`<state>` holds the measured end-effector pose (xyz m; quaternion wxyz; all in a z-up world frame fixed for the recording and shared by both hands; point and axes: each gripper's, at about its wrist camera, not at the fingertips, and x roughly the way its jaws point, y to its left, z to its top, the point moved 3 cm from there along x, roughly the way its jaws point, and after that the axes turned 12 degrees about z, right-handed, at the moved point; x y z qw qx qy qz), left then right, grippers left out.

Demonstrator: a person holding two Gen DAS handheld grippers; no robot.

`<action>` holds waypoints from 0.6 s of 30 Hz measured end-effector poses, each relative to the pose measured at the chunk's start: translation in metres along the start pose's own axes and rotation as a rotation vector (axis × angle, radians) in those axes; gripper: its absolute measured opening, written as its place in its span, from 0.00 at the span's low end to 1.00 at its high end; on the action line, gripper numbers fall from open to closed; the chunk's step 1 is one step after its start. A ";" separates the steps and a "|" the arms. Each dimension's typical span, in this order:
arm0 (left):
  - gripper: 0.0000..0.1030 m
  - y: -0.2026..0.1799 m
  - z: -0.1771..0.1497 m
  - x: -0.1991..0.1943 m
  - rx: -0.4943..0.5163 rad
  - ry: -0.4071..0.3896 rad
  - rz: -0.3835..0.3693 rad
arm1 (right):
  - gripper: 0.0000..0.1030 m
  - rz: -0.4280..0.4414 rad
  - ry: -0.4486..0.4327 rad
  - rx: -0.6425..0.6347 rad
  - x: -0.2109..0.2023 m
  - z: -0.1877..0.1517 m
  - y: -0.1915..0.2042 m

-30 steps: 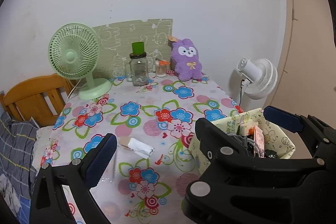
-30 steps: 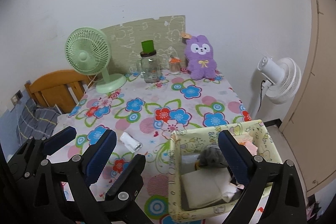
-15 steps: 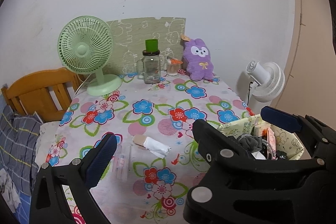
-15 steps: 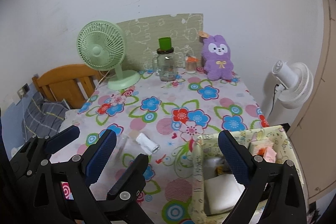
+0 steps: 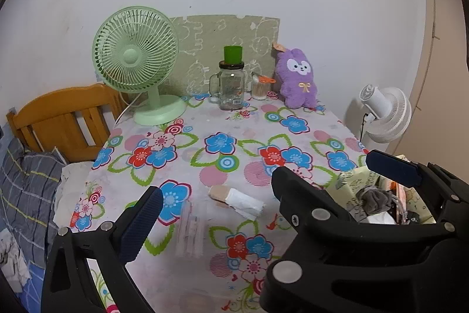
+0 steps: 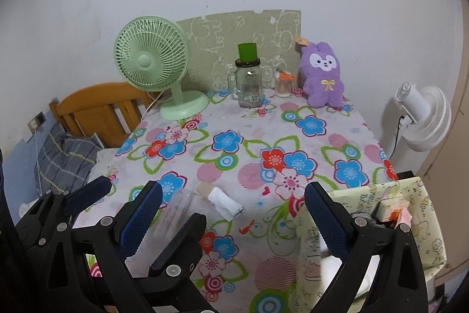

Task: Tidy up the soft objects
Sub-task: 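Withdraw both grippers from the box toward the white rolled cloth, then grasp the clear plastic packets with the left gripper while the right grasps the white rolled cloth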

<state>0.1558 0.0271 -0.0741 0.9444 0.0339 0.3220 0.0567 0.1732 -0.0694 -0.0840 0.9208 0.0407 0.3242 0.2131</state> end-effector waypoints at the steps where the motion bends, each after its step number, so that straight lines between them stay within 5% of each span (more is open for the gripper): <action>1: 0.99 0.002 0.000 0.002 -0.001 0.004 0.001 | 0.96 0.002 0.004 -0.001 0.003 0.000 0.001; 18: 0.99 0.036 -0.011 0.042 -0.010 0.060 0.049 | 0.94 0.016 0.045 -0.025 0.056 -0.004 0.021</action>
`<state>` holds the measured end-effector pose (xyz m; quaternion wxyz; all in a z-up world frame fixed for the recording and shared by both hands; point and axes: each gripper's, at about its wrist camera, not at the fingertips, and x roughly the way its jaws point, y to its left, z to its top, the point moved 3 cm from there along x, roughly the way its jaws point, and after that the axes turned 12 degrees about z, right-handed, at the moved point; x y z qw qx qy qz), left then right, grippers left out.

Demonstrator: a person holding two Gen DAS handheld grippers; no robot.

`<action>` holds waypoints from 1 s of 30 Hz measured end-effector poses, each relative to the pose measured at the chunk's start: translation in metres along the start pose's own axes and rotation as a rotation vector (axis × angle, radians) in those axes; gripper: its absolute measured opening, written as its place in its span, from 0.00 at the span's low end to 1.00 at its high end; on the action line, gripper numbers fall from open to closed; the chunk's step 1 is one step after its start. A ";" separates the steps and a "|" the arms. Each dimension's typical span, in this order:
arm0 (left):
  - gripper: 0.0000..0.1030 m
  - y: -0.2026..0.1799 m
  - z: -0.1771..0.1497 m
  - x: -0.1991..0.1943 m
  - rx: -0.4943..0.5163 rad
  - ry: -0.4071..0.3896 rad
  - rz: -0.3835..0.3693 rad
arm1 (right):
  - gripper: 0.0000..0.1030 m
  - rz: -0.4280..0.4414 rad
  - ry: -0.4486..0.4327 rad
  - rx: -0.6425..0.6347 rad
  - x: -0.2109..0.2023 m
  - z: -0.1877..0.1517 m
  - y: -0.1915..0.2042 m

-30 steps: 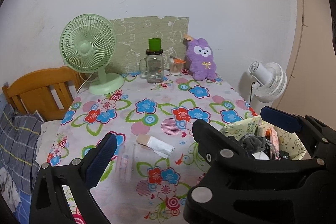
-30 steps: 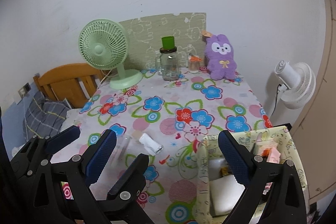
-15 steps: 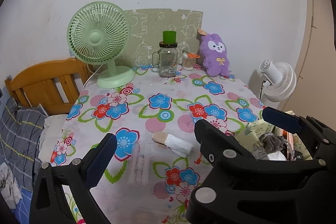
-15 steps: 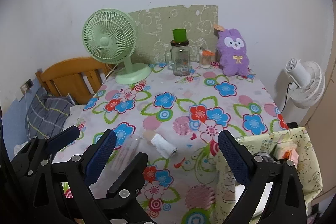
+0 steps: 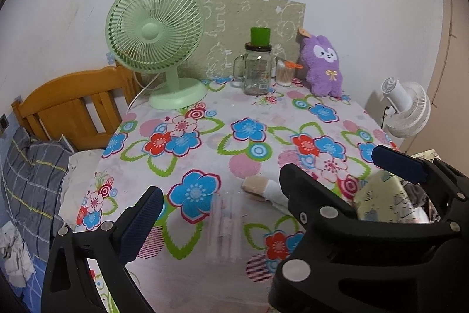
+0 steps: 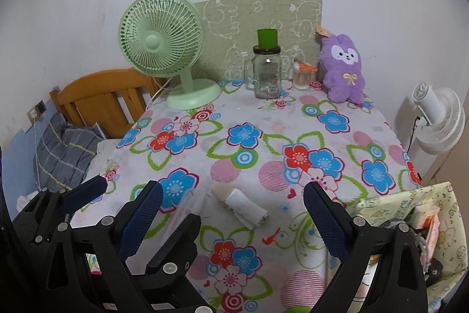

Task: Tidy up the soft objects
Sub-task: 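Grasp the clear plastic packets with the left gripper while the right grasps the white rolled cloth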

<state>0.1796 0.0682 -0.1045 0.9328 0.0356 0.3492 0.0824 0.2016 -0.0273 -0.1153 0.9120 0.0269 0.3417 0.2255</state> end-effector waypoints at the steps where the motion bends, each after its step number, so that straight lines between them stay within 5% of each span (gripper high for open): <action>1: 0.99 0.002 -0.001 0.003 -0.001 0.006 0.003 | 0.94 0.003 0.006 0.002 0.004 -0.001 0.001; 30: 0.81 0.013 -0.035 0.094 -0.021 0.208 0.042 | 0.83 -0.025 0.159 0.083 0.098 -0.033 -0.021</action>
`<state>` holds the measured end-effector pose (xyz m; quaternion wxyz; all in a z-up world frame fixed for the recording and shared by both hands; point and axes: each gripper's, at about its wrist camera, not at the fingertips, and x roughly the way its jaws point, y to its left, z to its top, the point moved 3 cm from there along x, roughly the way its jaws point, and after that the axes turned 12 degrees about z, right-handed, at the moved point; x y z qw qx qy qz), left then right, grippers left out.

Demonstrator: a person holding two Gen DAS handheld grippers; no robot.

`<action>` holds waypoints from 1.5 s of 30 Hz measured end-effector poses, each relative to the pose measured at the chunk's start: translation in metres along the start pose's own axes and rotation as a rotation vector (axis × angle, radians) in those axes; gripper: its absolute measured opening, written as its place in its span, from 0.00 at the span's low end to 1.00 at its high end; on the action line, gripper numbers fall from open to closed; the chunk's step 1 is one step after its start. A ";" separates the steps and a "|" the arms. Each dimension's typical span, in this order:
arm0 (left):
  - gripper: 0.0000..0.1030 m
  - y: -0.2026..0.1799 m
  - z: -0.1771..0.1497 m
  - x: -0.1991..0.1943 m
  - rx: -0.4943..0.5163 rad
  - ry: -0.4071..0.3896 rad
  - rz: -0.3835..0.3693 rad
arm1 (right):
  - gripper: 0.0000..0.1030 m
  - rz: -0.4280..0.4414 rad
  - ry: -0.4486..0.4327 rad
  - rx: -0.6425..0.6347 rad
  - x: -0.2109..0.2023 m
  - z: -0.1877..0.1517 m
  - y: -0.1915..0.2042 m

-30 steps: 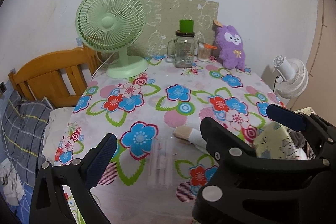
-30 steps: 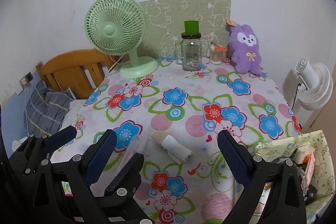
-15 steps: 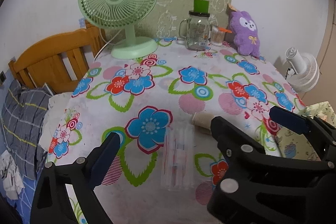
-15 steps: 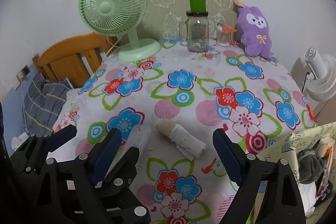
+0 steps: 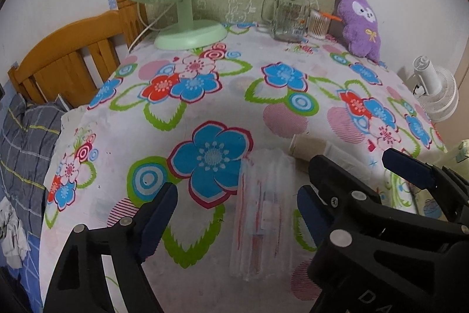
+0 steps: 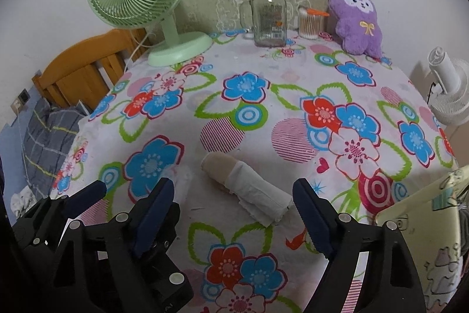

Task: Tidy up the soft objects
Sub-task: 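Grasp the clear plastic packets with the left gripper while the right grasps the white rolled cloth, then lift the clear packets and white rolled cloth and carry both toward the box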

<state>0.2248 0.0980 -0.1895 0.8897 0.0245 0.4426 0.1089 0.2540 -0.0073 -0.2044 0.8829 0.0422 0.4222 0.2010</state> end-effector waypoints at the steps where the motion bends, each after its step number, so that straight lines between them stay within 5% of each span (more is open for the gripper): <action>1: 0.80 0.000 -0.001 0.002 0.000 0.004 0.000 | 0.83 0.000 0.004 0.002 0.002 -0.001 -0.001; 9: 0.72 -0.010 -0.003 0.013 0.024 0.032 -0.019 | 0.82 -0.001 0.040 0.021 0.019 -0.004 -0.009; 17: 0.58 -0.011 -0.005 0.021 0.027 0.053 -0.015 | 0.69 0.000 0.076 0.039 0.030 -0.009 -0.016; 27: 0.39 -0.017 -0.008 0.017 0.051 0.042 -0.040 | 0.30 0.022 0.096 0.037 0.032 -0.012 -0.012; 45: 0.26 -0.018 -0.012 -0.001 0.036 0.021 -0.062 | 0.23 0.037 0.082 0.025 0.012 -0.016 -0.007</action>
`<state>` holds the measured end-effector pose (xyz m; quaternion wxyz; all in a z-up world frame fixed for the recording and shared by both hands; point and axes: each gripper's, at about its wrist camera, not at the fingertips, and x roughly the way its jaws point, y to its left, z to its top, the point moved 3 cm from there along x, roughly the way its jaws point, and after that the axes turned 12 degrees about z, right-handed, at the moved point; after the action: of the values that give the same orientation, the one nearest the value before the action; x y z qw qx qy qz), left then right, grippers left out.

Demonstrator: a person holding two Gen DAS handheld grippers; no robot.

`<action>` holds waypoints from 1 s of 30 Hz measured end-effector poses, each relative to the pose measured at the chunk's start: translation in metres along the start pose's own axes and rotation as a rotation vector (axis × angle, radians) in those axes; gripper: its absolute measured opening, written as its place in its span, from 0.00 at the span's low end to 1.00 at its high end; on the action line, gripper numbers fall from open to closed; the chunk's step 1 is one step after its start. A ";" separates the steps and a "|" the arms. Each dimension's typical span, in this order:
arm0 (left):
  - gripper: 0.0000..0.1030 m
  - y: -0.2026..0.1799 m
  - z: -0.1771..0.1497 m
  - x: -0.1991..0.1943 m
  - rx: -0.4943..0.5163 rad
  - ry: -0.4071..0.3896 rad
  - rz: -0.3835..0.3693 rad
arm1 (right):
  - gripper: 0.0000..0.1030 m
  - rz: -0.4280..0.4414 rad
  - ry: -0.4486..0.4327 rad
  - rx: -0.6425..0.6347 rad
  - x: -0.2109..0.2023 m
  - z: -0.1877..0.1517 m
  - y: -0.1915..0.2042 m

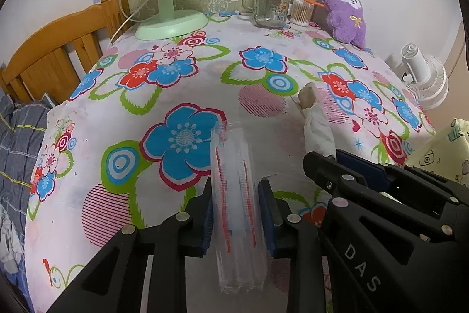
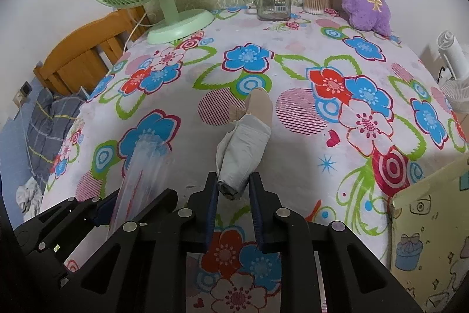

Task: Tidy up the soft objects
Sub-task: 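Lift the clear packets and white rolled cloth and carry both toward the box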

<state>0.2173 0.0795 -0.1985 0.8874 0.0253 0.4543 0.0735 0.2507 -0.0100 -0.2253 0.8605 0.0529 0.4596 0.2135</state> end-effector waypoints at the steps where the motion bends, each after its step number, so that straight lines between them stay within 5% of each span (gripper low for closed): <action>1: 0.26 0.000 0.000 -0.002 -0.001 -0.003 0.000 | 0.23 0.000 -0.002 -0.001 -0.001 0.000 0.000; 30: 0.26 -0.001 0.003 -0.077 -0.032 -0.129 0.016 | 0.23 0.016 -0.115 -0.069 -0.076 0.001 0.021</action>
<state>0.1754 0.0666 -0.1356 0.9145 0.0194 0.3947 0.0863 0.2077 -0.0229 -0.1603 0.8850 0.0390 0.4015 0.2327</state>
